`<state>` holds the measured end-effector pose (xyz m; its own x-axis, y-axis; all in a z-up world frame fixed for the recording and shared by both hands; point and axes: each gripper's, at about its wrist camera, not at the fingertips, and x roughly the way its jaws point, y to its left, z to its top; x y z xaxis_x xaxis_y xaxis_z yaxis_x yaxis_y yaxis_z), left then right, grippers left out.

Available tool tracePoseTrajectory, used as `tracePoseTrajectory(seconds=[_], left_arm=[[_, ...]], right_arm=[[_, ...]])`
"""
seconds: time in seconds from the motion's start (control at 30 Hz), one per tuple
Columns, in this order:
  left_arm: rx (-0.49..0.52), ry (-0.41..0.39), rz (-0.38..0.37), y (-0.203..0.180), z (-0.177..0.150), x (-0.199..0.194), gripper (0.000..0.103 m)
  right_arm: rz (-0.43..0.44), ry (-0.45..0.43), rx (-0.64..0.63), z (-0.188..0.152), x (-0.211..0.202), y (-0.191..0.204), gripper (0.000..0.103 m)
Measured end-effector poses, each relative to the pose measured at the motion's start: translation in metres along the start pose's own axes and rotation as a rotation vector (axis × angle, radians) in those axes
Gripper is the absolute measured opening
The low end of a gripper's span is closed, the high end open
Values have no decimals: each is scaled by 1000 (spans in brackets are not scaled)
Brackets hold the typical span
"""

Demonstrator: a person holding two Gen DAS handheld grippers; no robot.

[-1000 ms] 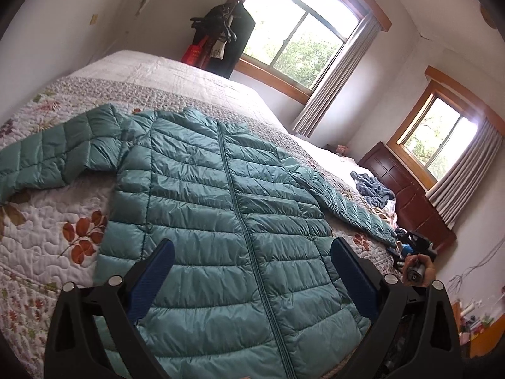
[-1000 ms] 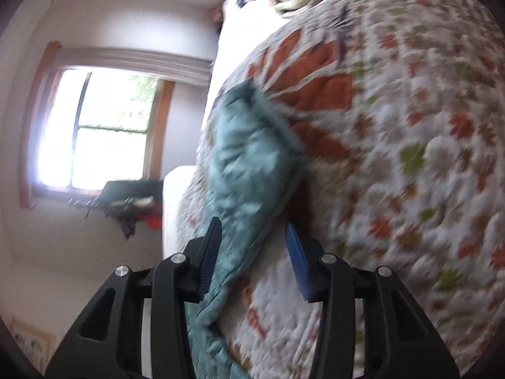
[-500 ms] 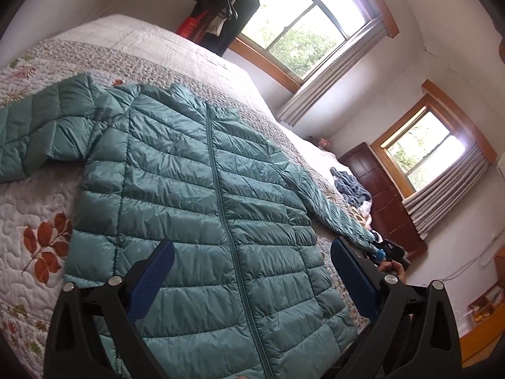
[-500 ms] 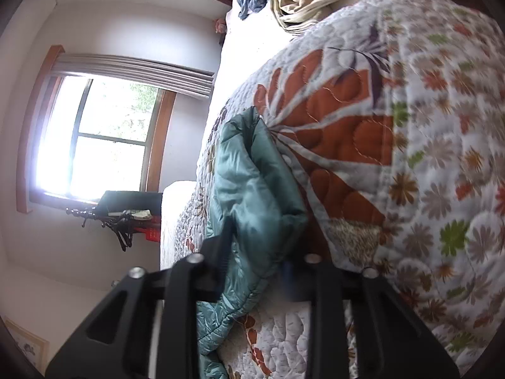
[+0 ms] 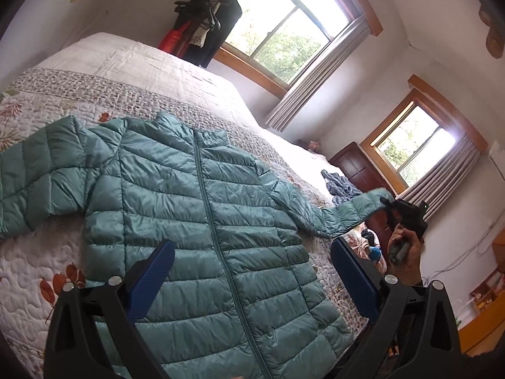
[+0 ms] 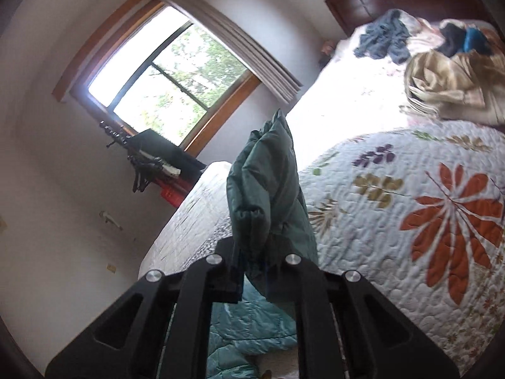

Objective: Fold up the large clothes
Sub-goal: 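Lift the sleeve and lay it across the jacket body, open the right tool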

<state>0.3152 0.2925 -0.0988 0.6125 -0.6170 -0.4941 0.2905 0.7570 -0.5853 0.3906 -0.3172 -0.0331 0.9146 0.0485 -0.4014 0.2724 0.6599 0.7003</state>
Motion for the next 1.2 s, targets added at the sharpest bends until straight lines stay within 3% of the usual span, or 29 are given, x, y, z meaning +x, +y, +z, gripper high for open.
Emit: tracePoseTrajectory(seconds=[0.3,0.47,0.7,0.83,0.9,1.0,1.03,1.13,1.2], left_arm=[[-73,-16,-71,13,29,-4,99],[-127,25,-83,26,48,16,99],[-198,73,-128,49,68,59,99],[-284,125,-248,70,70,93,99],[-343,148,-273,82,70,112,99],[-386,168,-259,95,67,136,99],[-402,179,-247,99,66,144,99],[-476,206,-223,114,62,169,99],[-497,235,-189,119,61,186,99]], right_arm=[[137,93,-248,-66,36,142,7],[148,159,-485,-143,65,212,7],[107,332,-768,-267,122,242,7],[72,458,-882,-332,154,236,7],[63,498,-924,-355,161,233,8],[74,550,-952,-371,162,231,20],[87,568,-945,-369,159,229,34],[101,535,-928,-356,140,223,52],[120,522,-895,-346,124,216,57]])
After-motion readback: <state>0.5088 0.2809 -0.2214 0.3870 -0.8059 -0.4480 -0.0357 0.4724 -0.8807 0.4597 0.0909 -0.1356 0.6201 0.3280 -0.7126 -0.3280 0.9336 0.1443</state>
